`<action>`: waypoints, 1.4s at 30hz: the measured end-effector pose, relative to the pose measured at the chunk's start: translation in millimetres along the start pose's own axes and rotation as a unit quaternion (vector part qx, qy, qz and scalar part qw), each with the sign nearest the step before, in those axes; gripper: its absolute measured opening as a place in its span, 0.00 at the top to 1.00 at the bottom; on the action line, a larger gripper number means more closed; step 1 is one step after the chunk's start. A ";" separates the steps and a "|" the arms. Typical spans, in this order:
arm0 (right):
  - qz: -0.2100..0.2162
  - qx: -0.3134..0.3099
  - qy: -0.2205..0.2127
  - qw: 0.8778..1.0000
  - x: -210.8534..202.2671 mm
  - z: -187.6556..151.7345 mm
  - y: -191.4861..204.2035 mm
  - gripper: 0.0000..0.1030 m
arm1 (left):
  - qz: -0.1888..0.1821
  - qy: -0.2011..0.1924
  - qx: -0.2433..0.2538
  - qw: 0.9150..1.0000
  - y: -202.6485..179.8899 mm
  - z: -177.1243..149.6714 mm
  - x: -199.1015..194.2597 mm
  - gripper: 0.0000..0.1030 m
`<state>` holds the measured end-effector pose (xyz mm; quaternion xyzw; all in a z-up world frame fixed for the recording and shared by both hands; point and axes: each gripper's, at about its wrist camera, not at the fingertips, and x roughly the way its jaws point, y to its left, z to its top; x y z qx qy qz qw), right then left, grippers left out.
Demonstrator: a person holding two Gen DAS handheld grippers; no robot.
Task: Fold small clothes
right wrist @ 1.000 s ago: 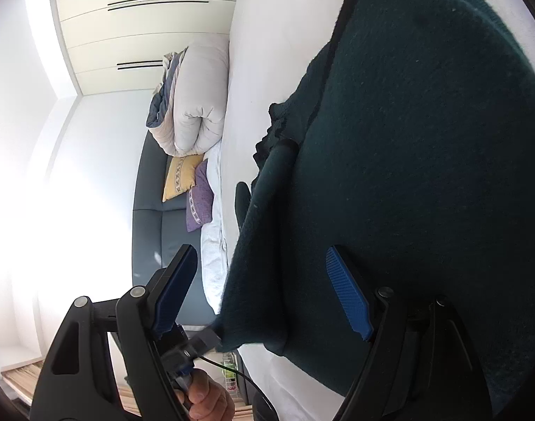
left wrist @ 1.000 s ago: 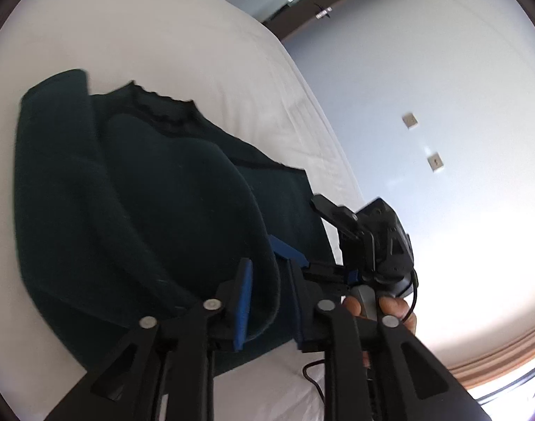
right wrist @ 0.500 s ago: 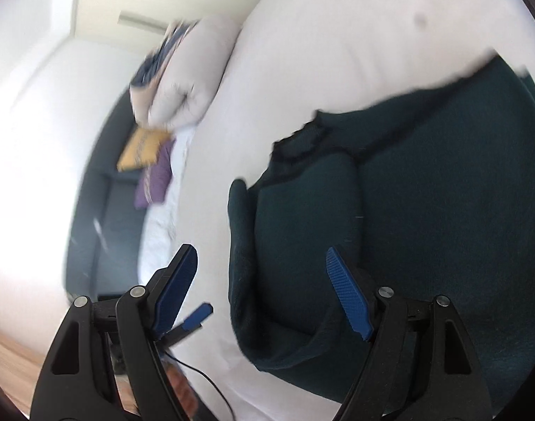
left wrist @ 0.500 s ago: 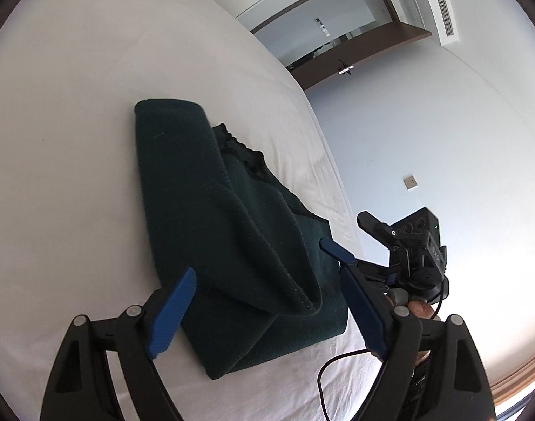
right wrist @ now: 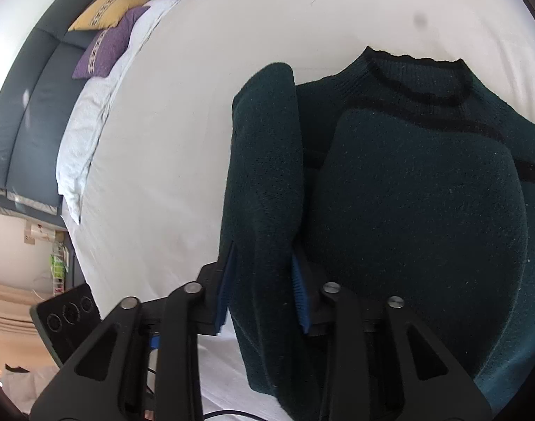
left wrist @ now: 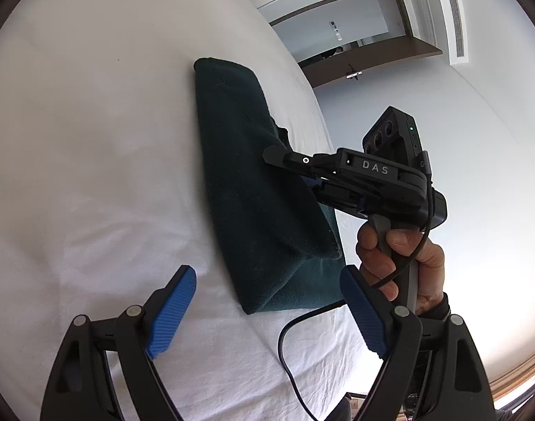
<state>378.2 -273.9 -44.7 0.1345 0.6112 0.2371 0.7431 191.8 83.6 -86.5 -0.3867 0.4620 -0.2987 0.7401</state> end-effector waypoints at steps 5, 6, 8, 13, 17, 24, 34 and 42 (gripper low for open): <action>-0.008 -0.006 -0.045 0.999 -16.8 -3.0 -4.7 0.91 | -0.004 0.000 0.001 1.000 -5.1 2.0 3.8 0.17; -0.007 -0.008 -0.056 0.998 -20.5 -2.8 -4.2 0.91 | -0.003 0.000 0.003 1.000 -7.3 2.5 3.2 0.17; 0.005 -0.006 -0.090 0.996 -42.8 -12.0 -6.7 0.91 | -0.002 -0.002 0.010 1.000 -14.0 3.9 3.8 0.17; 0.044 0.074 -0.172 0.981 -94.2 -55.9 -69.6 0.91 | 0.005 0.004 0.024 1.000 -28.3 7.6 19.1 0.17; 0.044 0.144 -0.179 0.972 -92.7 -87.4 -129.9 0.91 | 0.020 0.020 0.041 0.999 -40.2 11.6 45.2 0.17; 0.046 0.181 -0.192 0.964 -82.2 -103.1 -171.2 0.91 | 0.061 0.030 0.091 0.994 -60.5 14.7 86.1 0.17; 0.044 0.193 -0.225 0.954 -106.8 -126.2 -170.5 0.30 | 0.126 0.083 0.129 0.980 -54.6 1.8 116.3 0.17; 0.107 0.204 -0.143 0.963 -73.0 -109.7 -178.2 0.30 | 0.137 0.089 0.139 0.977 -61.1 6.7 123.0 0.17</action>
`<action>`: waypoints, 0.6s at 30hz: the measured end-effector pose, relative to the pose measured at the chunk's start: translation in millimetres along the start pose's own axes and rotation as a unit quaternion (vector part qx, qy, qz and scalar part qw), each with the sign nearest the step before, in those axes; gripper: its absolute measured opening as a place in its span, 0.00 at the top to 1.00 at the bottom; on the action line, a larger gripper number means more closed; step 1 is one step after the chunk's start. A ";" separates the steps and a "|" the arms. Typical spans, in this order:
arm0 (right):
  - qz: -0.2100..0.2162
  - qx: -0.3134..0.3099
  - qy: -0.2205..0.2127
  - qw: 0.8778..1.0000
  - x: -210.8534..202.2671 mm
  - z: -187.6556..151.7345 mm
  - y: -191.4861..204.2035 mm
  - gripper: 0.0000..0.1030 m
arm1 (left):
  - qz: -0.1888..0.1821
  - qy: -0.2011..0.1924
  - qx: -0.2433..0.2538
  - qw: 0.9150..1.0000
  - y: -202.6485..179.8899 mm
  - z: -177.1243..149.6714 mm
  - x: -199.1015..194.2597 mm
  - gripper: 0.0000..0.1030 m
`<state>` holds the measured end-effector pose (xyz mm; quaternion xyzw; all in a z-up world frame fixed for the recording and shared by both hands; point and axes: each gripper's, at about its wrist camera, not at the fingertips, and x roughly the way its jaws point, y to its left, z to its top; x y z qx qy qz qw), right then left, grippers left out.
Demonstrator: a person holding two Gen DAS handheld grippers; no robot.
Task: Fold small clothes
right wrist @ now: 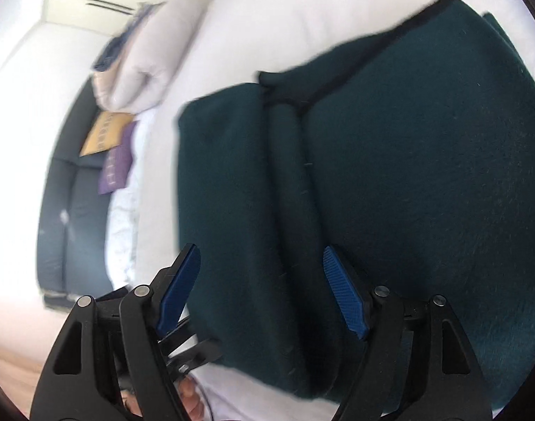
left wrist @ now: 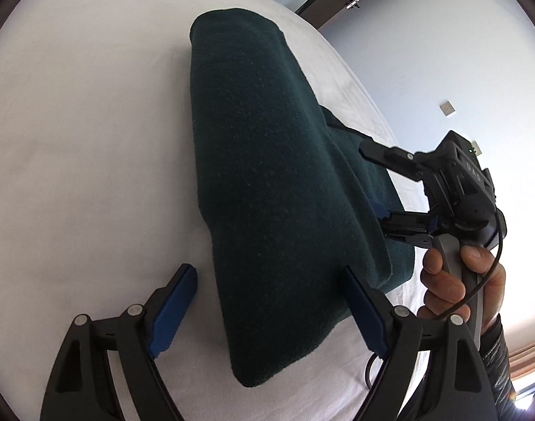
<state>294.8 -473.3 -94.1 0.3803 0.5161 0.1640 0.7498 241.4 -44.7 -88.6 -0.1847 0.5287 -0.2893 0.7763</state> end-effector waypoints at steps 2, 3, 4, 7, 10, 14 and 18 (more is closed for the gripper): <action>0.025 0.036 -0.004 0.999 4.3 5.7 -6.3 0.30 | -0.003 -0.001 0.000 1.000 0.6 1.0 -3.5 0.17; 0.029 0.044 -0.008 0.999 3.3 7.3 -7.0 0.30 | 0.000 -0.004 -0.001 1.000 1.6 2.0 -5.4 0.17; 0.028 0.041 -0.007 0.999 3.5 8.8 -5.3 0.30 | 0.004 -0.007 -0.001 1.000 2.5 2.8 -7.6 0.17; 0.002 0.017 -0.013 1.000 0.2 13.8 6.0 0.30 | 0.005 -0.016 -0.007 1.000 5.8 2.4 -11.3 0.17; -0.002 -0.003 -0.041 0.999 -7.5 22.4 21.6 0.30 | 0.005 -0.015 -0.003 1.000 4.9 0.7 -9.6 0.17; -0.015 -0.038 -0.014 0.999 8.4 42.1 39.6 0.35 | 0.006 -0.026 -0.001 1.000 -3.6 0.0 -12.2 0.18; -0.040 -0.066 0.022 0.997 33.6 43.7 48.2 0.67 | 0.018 -0.069 0.017 0.997 -15.0 1.5 -28.9 0.18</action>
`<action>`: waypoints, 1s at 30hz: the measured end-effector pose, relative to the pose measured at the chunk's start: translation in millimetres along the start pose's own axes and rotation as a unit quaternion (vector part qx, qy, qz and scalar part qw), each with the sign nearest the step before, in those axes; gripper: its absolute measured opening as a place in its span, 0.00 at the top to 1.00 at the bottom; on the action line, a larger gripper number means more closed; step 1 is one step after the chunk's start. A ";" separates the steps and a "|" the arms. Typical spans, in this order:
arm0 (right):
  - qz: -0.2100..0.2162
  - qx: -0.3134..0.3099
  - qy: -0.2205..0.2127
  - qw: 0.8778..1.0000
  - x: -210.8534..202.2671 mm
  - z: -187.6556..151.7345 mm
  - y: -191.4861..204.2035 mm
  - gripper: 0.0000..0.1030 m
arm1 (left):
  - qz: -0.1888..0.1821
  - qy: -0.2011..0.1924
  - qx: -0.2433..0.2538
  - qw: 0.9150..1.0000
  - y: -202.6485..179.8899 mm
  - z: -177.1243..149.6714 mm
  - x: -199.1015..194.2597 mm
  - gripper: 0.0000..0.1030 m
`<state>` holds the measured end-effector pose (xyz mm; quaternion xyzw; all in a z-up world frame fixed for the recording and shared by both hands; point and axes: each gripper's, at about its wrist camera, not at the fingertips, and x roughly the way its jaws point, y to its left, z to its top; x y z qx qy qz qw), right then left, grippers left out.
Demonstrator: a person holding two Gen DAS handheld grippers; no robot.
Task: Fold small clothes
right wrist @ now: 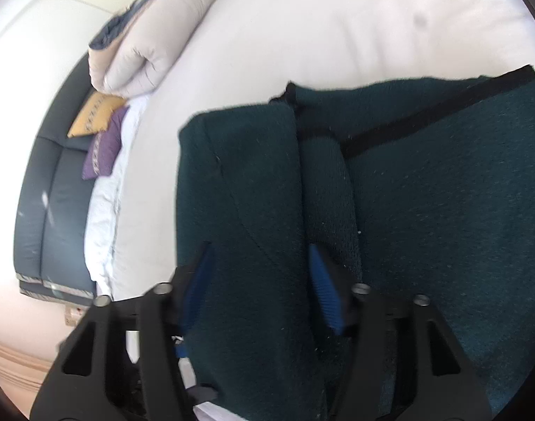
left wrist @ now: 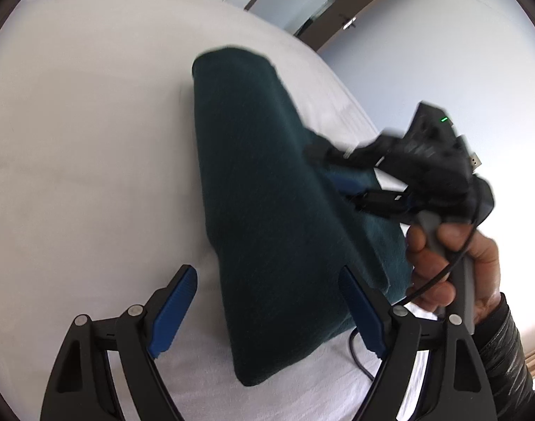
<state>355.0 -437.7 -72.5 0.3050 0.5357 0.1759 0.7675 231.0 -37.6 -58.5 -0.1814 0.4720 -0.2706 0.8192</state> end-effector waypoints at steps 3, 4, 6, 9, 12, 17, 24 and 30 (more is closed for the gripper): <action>-0.015 -0.006 0.005 1.000 10.9 -3.0 6.9 0.85 | 0.006 -0.037 0.011 0.999 -4.8 8.6 -12.1 0.18; -0.019 -0.014 0.003 1.000 9.8 -4.2 9.2 0.90 | 0.002 -0.043 0.012 0.999 -6.4 11.1 -13.5 0.18; -0.025 -0.020 -0.007 0.999 1.2 -7.9 10.4 0.92 | 0.000 -0.043 0.016 0.999 -10.4 17.2 -10.4 0.19; -0.028 -0.016 -0.029 0.999 -18.5 -14.1 4.6 0.93 | -0.004 -0.048 0.028 0.998 -15.0 24.7 -3.6 0.20; -0.019 0.010 -0.058 0.998 -44.8 -26.9 -13.9 0.93 | 0.008 -0.036 0.048 0.998 -24.0 30.7 14.7 0.23; 0.013 0.055 -0.058 0.997 -27.8 -32.3 -41.2 0.92 | 0.062 0.038 0.045 0.996 -15.9 24.6 62.9 0.25; 0.051 0.085 -0.074 0.992 -45.3 -35.6 -47.5 0.46 | 0.049 0.041 0.044 0.997 -8.6 25.7 58.6 0.26; 0.088 0.092 -0.020 0.992 -26.8 -29.2 -43.9 0.46 | 0.039 0.035 0.035 0.998 1.0 24.0 59.8 0.26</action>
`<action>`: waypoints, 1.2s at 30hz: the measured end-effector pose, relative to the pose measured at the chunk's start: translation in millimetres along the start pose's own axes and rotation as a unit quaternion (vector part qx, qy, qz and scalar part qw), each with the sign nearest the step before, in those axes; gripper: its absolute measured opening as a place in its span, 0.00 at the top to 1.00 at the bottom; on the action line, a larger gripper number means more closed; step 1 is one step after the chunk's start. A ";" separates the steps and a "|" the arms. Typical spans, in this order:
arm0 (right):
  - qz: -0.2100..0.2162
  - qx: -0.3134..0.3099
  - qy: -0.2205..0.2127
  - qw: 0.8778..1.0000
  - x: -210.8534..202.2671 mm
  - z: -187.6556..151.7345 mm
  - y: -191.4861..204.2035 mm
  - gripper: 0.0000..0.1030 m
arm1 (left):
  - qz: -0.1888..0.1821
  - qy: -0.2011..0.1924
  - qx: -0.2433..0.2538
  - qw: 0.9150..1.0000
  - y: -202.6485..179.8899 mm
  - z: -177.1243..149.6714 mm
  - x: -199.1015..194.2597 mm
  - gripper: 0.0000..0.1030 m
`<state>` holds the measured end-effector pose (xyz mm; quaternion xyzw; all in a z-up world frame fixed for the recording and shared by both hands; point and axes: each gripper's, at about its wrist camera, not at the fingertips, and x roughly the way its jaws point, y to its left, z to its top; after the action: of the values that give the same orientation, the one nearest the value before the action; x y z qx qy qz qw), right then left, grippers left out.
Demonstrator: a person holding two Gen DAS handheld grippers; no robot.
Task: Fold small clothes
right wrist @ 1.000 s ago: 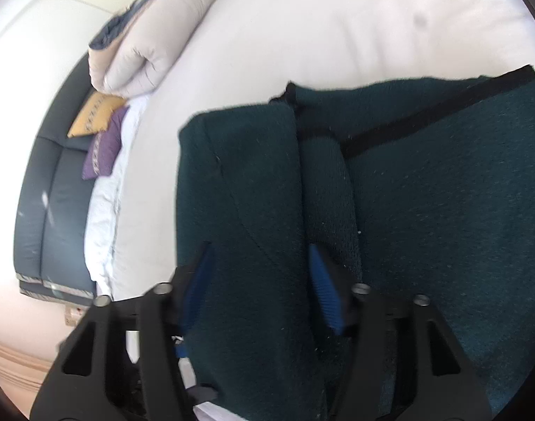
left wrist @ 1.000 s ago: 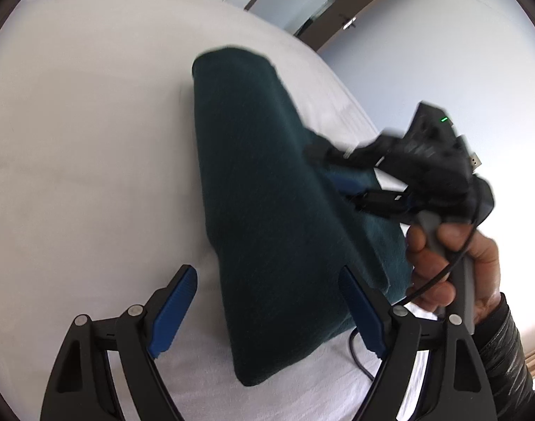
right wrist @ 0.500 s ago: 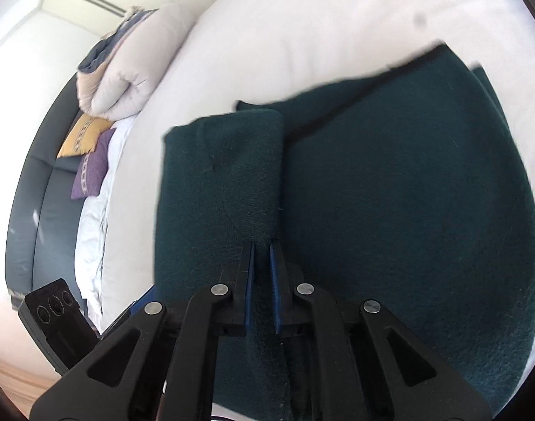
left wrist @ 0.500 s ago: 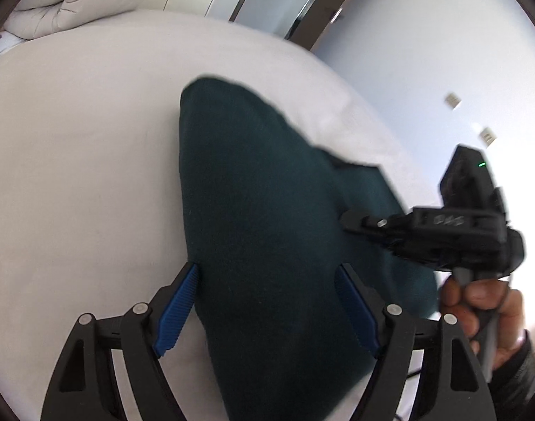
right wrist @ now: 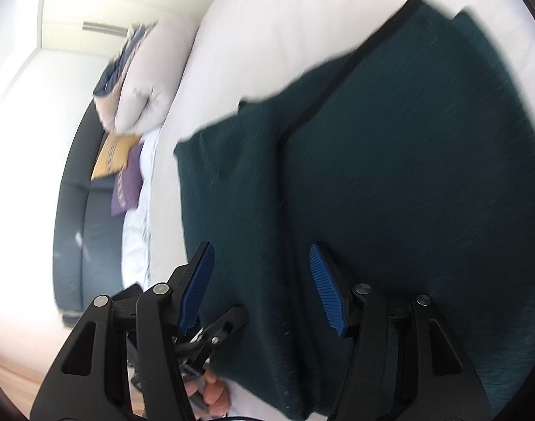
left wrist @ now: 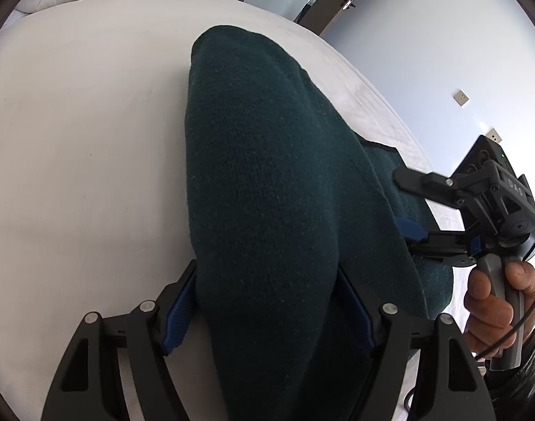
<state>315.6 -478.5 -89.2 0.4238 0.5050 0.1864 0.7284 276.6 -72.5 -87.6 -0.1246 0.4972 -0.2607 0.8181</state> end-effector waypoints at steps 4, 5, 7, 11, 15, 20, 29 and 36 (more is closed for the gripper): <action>-0.023 0.001 0.036 0.999 23.4 6.3 13.5 0.44 | -0.010 -0.001 -0.006 1.000 1.8 -2.6 1.4 0.27; -0.019 0.012 0.039 0.999 30.1 12.0 15.0 0.44 | -0.015 -0.003 -0.009 1.000 2.5 -3.5 1.3 0.27; -0.010 0.024 0.048 0.999 36.1 16.7 16.6 0.44 | -0.019 -0.004 -0.012 1.000 2.7 -4.5 2.3 0.28; -0.006 0.009 0.050 0.999 39.6 17.7 30.1 0.47 | -0.028 -0.007 -0.015 0.999 1.6 -3.8 5.8 0.29; 0.022 -0.032 0.046 0.998 38.3 11.3 56.8 0.51 | -0.040 -0.007 -0.022 0.999 6.2 -3.5 5.9 0.30; -0.014 0.012 0.059 0.998 57.2 26.1 41.9 0.54 | -0.042 -0.007 -0.022 0.999 5.4 -2.4 7.3 0.30; 0.022 -0.008 0.068 0.997 80.5 27.5 57.3 0.60 | -0.044 -0.008 -0.024 0.999 9.0 -2.1 6.7 0.31; -0.018 -0.031 0.045 0.998 88.8 29.3 65.7 0.89 | -0.048 -0.009 -0.033 0.998 9.6 -1.8 -0.4 0.31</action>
<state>389.4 -391.4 -83.7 0.3829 0.5385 0.2079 0.7213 277.7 -64.2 -92.7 -0.1777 0.4918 -0.2824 0.8042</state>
